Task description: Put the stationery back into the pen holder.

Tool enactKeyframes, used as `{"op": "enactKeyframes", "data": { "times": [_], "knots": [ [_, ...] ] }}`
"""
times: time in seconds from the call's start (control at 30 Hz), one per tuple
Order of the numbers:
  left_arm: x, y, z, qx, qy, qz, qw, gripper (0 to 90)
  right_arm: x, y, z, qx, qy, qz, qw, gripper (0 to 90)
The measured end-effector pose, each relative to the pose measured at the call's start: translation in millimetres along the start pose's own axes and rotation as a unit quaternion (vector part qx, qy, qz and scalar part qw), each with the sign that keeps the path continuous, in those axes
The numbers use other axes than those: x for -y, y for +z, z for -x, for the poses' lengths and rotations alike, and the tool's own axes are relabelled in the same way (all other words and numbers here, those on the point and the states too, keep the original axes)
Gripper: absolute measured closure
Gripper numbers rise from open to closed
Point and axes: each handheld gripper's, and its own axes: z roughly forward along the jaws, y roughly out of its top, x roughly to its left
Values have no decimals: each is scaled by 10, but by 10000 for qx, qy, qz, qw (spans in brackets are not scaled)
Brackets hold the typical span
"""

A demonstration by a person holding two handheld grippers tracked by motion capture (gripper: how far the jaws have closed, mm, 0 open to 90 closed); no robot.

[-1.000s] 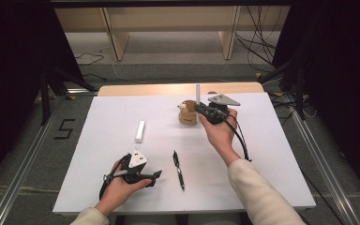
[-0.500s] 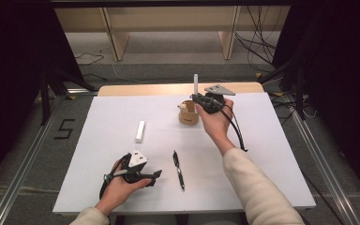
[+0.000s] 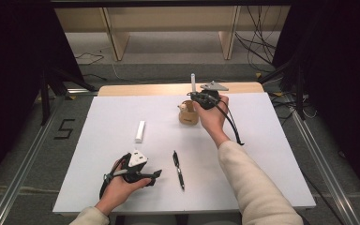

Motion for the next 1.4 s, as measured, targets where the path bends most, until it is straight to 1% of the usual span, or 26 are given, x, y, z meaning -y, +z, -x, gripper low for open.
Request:
{"op": "enactKeyframes", "data": {
  "times": [0.03, 0.1, 0.17, 0.33, 0.57, 0.6, 0.73, 0.9, 0.97, 1.1, 1.23, 1.37, 1.4],
  "knots": [
    [1, 2, 1, 2, -13, 10, 10000, 290, 17, 15, 6, 25, -25, -52, 10000, 785],
    [-1, 1, -2, -3, -11, 11, 10000, 290, 48, 44, 21, -6, -16, -124, 9999, 784],
    [0, 6, -1, 3, -31, 19, 10000, 290, 68, 68, 25, -12, -67, -190, 9998, 784],
    [-1, 11, -1, 10, -39, 5, 10000, 290, 90, 104, 6, -65, -122, -254, 9996, 784],
    [-1, 10, -7, 4, -20, 5, 10000, 290, 141, 147, -22, -84, -300, -424, 9986, 782],
    [-1, 10, -8, 4, -23, 5, 10000, 290, 147, 151, -24, -93, -276, -433, 9986, 782],
    [1, 13, -6, 8, -42, -1, 10000, 290, 164, 170, -25, -118, -327, -519, 9980, 776],
    [1, 15, -10, 5, -33, -3, 10000, 291, 175, 171, -29, -176, -393, -597, 9973, 727],
    [1, 14, -11, 0, -29, -1, 10000, 292, 172, 153, -32, -160, -451, -582, 9972, 718],
    [0, 13, -10, -6, -34, -2, 10000, 293, 148, 72, -16, -122, -487, -508, 9974, 693],
    [0, 15, -8, -11, -37, -2, 10000, 295, 153, -26, 16, -67, -451, -515, 9976, 652],
    [3, 15, -11, -37, -77, 14, 10000, 296, 172, -107, 58, -84, -387, -568, 9976, 611],
    [4, 15, -14, -38, -79, 7, 10000, 296, 176, -136, 75, -111, -325, -593, 9976, 599]
  ]
}}
